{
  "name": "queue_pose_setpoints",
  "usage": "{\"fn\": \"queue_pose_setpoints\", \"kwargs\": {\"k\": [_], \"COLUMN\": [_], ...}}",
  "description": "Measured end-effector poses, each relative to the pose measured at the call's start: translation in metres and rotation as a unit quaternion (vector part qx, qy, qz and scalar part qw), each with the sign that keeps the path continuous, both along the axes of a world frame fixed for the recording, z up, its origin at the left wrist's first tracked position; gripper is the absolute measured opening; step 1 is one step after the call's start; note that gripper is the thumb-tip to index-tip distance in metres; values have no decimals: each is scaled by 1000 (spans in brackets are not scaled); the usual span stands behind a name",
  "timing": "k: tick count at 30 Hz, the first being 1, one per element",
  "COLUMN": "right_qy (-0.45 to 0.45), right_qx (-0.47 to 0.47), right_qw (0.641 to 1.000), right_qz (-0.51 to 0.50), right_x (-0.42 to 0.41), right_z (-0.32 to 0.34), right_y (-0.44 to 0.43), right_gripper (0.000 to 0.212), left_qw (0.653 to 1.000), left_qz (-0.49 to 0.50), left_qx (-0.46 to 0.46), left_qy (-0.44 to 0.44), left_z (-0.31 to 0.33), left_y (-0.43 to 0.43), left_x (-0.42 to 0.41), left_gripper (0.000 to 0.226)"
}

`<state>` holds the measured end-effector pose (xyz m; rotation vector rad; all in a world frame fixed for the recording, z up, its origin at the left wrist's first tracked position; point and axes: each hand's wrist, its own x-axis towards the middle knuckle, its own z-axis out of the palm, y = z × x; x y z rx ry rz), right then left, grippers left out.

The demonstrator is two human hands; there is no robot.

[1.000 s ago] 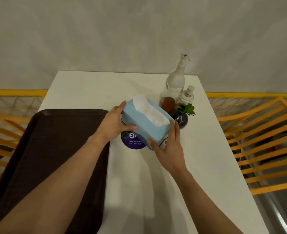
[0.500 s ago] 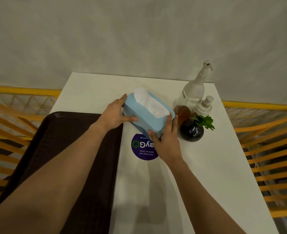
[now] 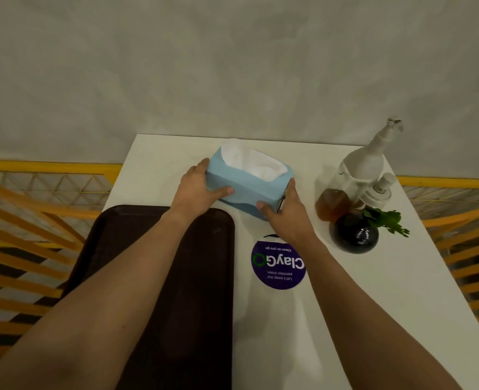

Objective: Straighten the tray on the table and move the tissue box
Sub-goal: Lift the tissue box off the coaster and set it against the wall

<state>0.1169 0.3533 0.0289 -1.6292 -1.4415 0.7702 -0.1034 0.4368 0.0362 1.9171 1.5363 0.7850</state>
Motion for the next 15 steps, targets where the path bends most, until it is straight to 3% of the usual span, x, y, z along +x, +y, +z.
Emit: {"fn": "queue_pose_setpoints", "kwargs": {"k": [11,15], "right_qy": [-15,-32], "right_qx": [-37,-36], "right_qw": [993,991], "right_qz": [110,128], "right_x": [-70,-103], "right_z": [5,4], "right_y": [56,68], "right_gripper": [77,77], "left_qw": [998,997], "left_qz": [55,70], "left_qx": [-38,-29], "left_qy": [-9,-30], "left_z": [7,4], "left_y": [21,24], "left_x": [-98,-134], "left_gripper": [76,93]}}
